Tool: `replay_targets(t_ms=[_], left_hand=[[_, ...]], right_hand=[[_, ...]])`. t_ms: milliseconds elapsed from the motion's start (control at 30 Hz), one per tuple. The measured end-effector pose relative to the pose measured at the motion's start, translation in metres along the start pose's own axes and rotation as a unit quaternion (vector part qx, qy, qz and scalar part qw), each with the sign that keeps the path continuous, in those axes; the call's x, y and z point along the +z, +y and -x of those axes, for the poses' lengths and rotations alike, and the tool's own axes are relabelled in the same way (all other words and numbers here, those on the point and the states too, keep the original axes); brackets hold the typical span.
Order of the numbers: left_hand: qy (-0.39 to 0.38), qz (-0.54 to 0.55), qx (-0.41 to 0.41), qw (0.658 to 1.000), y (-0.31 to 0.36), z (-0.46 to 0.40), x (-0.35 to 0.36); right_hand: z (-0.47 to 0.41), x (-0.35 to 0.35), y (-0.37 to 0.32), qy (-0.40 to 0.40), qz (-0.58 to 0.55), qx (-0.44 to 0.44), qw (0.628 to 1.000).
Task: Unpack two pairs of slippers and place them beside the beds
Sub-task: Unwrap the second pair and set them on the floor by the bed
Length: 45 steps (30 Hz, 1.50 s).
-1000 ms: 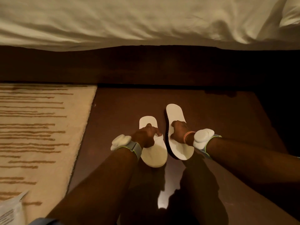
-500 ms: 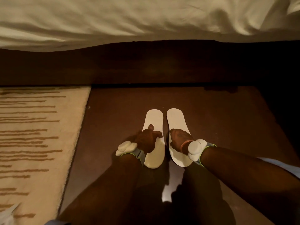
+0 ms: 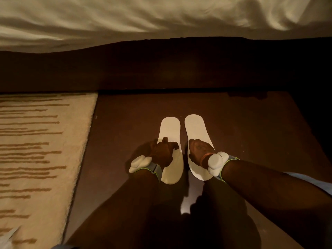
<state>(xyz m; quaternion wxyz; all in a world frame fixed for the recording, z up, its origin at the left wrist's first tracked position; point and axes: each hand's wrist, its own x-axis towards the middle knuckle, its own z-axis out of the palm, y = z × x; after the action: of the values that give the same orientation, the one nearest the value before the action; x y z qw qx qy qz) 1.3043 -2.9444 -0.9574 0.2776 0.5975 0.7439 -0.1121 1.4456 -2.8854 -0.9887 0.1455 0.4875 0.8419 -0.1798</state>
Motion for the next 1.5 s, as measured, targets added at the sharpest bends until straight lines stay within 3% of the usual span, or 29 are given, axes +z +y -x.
replay_targets(t_ms=[500,767,1033,1500], left_hand=[[-0.038,0.082,-0.058,0.994,-0.003,-0.023,0.003],[-0.008,0.065,-0.030,0.997,0.002,-0.021,0.005],[-0.041,0.116,-0.025,0.992,0.002,-0.020,-0.001],[-0.034,0.097,-0.029,0.994,0.008,-0.012,-0.004]], right_hand=[[-0.014,0.000,0.006,0.018,-0.013,0.001,1.000],[-0.017,0.001,0.010,0.024,-0.014,-0.007,1.000],[-0.019,0.001,0.010,0.022,-0.019,-0.009,1.000],[-0.016,0.003,0.013,0.022,0.006,-0.006,1.000]])
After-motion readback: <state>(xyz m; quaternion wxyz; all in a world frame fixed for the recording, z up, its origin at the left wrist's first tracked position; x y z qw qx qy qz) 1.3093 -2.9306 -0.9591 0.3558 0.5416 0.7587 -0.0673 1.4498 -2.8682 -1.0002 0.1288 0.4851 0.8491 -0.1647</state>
